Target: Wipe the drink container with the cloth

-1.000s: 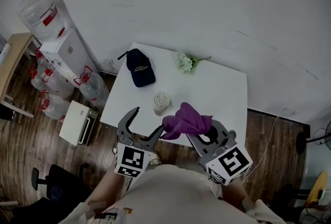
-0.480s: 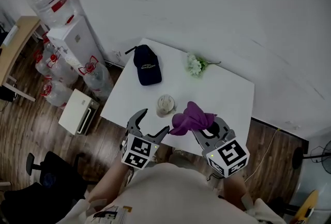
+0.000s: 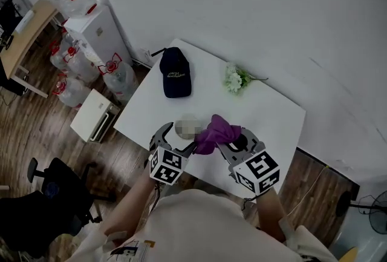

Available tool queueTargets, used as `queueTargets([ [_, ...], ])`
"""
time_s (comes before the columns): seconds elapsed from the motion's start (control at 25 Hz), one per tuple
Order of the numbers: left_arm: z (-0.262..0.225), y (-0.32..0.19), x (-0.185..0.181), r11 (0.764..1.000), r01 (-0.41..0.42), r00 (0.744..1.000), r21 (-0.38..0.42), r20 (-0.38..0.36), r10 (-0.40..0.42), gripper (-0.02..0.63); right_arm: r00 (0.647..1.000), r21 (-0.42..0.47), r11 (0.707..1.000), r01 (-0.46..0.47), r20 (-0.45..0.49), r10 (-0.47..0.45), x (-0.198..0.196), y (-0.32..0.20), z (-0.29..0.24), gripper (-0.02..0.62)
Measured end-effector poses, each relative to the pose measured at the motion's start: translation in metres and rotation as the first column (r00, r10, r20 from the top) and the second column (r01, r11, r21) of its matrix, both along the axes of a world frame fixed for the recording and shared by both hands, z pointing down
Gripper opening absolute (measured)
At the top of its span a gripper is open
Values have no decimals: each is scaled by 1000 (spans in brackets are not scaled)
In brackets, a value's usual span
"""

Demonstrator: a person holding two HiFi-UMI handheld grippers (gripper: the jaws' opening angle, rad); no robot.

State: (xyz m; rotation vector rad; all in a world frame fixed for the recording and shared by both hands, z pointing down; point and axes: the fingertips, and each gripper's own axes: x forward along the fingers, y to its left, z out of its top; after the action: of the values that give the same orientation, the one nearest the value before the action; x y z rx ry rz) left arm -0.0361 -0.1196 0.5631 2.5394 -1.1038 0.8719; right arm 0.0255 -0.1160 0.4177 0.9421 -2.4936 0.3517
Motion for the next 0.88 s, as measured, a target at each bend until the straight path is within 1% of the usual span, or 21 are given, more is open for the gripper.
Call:
queueTargets([
  [0.2, 19, -19, 9, 998, 54, 998, -27, 14, -54, 413, 998, -53, 997, 63, 16, -62, -4, -34, 36, 69],
  [0.28, 23, -26, 9, 997, 74, 997, -31, 19, -74, 411, 995, -79, 992, 96, 22, -95, -12, -45, 54, 69],
  [0.36, 24, -31, 11, 997, 74, 997, -26, 26, -73, 411, 990, -95, 986, 138, 26, -136, -23, -53, 68, 69],
  [0.44, 26, -32, 13, 997, 75, 997, -31, 19, -75, 411, 985, -101, 980, 172, 22, -171, -33, -58, 80, 69],
  [0.56, 27, -32, 15, 995, 90, 996, -40, -1, -90, 411, 983, -116, 976, 186, 25, -184, -40, -67, 92, 69],
  [0.64, 26, -34, 15, 996, 83, 997, -40, -2, -83, 411, 981, -124, 973, 196, 25, -194, -46, -71, 97, 69],
  [0.88, 27, -31, 14, 999, 41, 999, -32, 8, -41, 411, 962, -124, 956, 265, -28, -271, -78, -66, 113, 69],
])
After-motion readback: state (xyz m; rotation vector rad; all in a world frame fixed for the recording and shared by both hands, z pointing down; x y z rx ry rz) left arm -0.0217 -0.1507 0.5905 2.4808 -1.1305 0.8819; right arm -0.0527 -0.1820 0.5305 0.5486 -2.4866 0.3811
